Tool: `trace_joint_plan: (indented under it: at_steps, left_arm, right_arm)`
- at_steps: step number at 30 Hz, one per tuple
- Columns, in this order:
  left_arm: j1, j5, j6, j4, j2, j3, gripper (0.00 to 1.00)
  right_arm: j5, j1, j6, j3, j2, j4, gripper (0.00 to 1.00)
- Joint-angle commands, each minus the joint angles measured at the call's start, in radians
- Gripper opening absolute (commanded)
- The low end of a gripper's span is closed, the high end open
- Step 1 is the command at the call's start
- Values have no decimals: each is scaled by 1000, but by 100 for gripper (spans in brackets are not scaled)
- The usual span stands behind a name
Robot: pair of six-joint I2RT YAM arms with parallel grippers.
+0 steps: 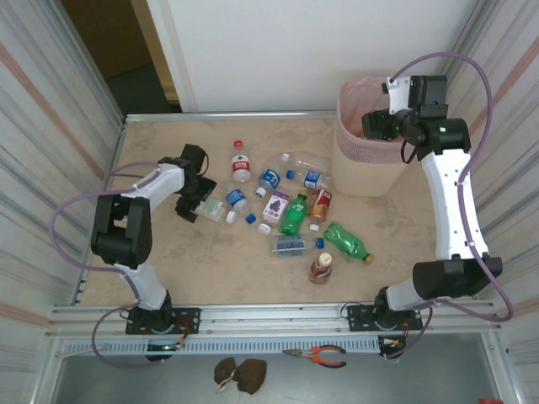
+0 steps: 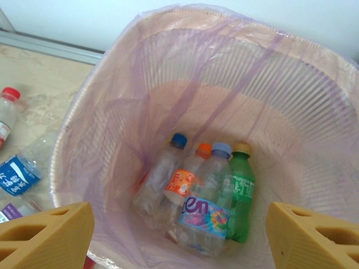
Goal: Put the plastic bottles in the bin
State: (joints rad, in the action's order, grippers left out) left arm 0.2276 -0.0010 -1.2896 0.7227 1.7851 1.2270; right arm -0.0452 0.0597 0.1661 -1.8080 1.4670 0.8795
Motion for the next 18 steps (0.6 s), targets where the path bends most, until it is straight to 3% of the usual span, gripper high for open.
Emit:
trace_joint_plan:
  at_steps: [1,18]
  left_arm:
    - [-17,-14,-26,4,33,49,91]
    - [-66,-17,-33,-17,94,74,76]
  right_arm:
    - [6,6,-4,8,-39,3,79]
    - [18,13,-1,42,-69,-2,79]
